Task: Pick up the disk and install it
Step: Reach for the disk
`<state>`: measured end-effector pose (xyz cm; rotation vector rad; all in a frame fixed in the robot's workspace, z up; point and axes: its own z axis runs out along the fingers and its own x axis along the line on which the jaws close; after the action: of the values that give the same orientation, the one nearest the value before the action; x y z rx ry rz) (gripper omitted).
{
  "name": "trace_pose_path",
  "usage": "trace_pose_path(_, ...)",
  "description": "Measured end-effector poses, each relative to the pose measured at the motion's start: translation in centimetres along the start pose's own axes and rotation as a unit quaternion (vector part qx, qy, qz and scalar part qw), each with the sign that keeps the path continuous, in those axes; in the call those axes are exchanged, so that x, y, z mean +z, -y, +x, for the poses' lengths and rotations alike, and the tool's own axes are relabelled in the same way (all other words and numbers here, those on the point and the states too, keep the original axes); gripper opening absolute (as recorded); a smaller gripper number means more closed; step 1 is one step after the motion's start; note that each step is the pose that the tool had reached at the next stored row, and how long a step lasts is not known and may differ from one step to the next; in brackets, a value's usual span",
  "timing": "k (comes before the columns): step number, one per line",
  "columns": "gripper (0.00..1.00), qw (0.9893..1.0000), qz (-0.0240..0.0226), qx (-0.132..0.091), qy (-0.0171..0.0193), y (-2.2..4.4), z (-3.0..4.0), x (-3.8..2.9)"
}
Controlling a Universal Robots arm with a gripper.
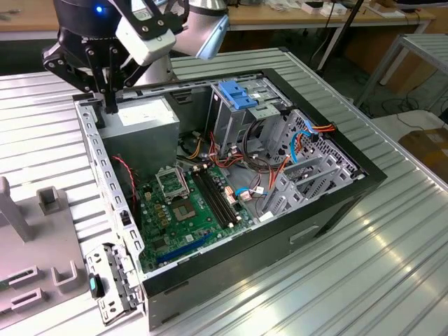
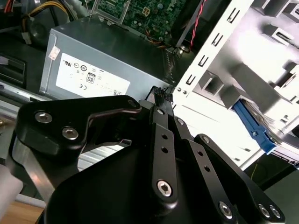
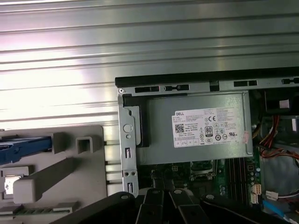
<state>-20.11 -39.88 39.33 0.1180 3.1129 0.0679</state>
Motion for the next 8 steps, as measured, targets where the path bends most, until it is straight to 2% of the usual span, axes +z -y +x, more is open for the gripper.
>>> trace_pose_path(7, 0.11, 1.0, 0.0, 0.0, 0.0, 0.12, 1.54, -0.04)
trace_pose_path(8, 0.11, 1.0, 0.0, 0.0, 0.0, 0.14, 1.93, -0.05)
